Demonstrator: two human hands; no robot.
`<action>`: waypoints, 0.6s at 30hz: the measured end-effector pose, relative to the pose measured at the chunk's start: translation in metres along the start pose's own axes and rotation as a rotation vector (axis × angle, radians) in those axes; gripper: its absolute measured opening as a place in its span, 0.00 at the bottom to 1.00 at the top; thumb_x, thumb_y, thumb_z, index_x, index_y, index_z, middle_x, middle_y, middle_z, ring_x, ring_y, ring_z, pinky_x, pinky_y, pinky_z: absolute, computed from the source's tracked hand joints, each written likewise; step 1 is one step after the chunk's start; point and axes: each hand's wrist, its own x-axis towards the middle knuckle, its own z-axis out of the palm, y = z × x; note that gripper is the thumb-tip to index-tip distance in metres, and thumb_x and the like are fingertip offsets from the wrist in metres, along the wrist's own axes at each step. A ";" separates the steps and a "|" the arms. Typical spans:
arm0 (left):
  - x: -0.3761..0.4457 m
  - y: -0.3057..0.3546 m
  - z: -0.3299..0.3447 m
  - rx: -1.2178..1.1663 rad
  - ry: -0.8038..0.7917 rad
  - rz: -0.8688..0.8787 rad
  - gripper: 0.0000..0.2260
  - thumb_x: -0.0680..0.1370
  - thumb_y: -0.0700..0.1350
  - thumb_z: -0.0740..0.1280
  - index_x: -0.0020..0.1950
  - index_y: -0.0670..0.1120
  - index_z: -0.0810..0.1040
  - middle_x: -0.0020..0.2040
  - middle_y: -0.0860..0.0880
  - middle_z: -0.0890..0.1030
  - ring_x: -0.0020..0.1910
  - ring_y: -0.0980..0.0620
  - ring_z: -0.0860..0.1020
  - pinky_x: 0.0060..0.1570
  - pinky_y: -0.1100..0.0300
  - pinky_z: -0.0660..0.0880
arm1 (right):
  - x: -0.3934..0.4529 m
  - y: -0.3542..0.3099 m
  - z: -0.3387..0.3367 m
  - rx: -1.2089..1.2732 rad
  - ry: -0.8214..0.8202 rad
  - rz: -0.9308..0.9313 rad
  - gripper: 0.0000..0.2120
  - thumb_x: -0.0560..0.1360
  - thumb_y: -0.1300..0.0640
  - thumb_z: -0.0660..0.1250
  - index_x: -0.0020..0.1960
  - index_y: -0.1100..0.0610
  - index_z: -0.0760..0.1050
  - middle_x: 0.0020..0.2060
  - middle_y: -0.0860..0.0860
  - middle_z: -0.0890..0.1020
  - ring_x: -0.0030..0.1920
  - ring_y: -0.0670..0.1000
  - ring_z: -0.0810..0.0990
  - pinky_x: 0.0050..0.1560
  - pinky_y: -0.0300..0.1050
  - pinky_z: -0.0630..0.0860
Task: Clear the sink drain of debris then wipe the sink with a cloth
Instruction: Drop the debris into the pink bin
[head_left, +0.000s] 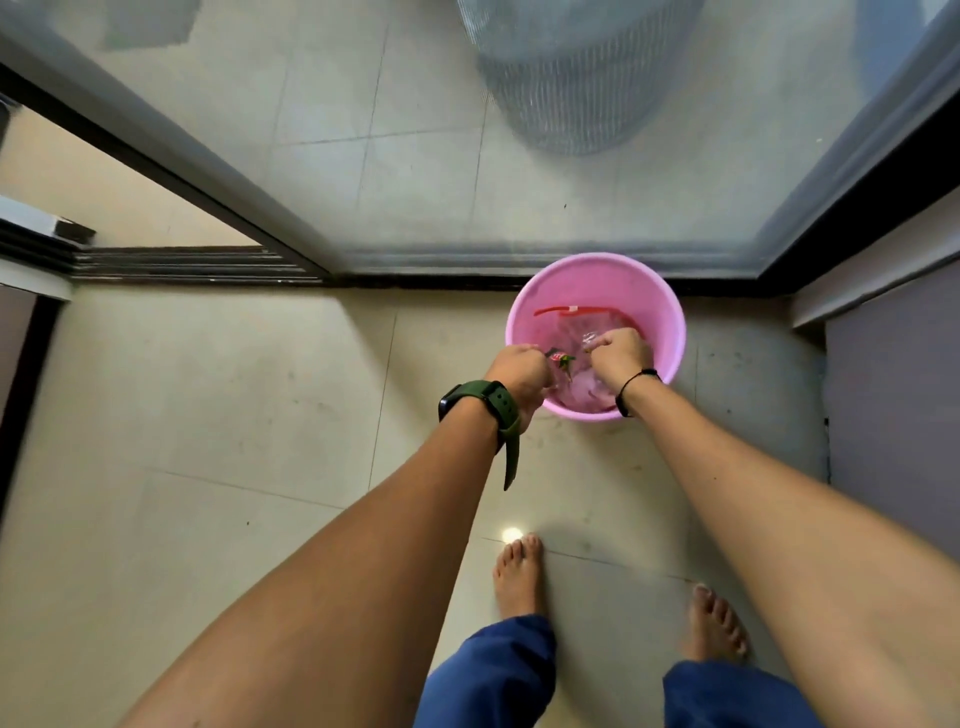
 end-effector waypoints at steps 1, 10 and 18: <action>-0.005 0.004 0.000 0.010 -0.006 0.004 0.15 0.74 0.26 0.53 0.37 0.43 0.70 0.37 0.47 0.69 0.34 0.53 0.67 0.30 0.64 0.67 | -0.005 -0.003 -0.004 0.007 0.001 0.006 0.14 0.75 0.69 0.56 0.50 0.66 0.80 0.52 0.60 0.82 0.53 0.60 0.79 0.54 0.49 0.77; -0.096 0.063 0.004 0.026 -0.053 0.114 0.15 0.73 0.26 0.52 0.45 0.40 0.75 0.33 0.47 0.69 0.28 0.52 0.66 0.21 0.65 0.65 | -0.082 -0.078 -0.083 0.046 0.057 -0.054 0.13 0.75 0.65 0.59 0.51 0.64 0.81 0.51 0.59 0.83 0.53 0.58 0.79 0.53 0.44 0.74; -0.217 0.143 0.007 0.313 -0.113 0.349 0.17 0.73 0.23 0.54 0.31 0.43 0.67 0.30 0.45 0.64 0.29 0.50 0.63 0.29 0.61 0.60 | -0.189 -0.154 -0.184 0.056 0.126 -0.163 0.12 0.74 0.64 0.61 0.51 0.65 0.81 0.52 0.62 0.82 0.56 0.60 0.79 0.56 0.49 0.76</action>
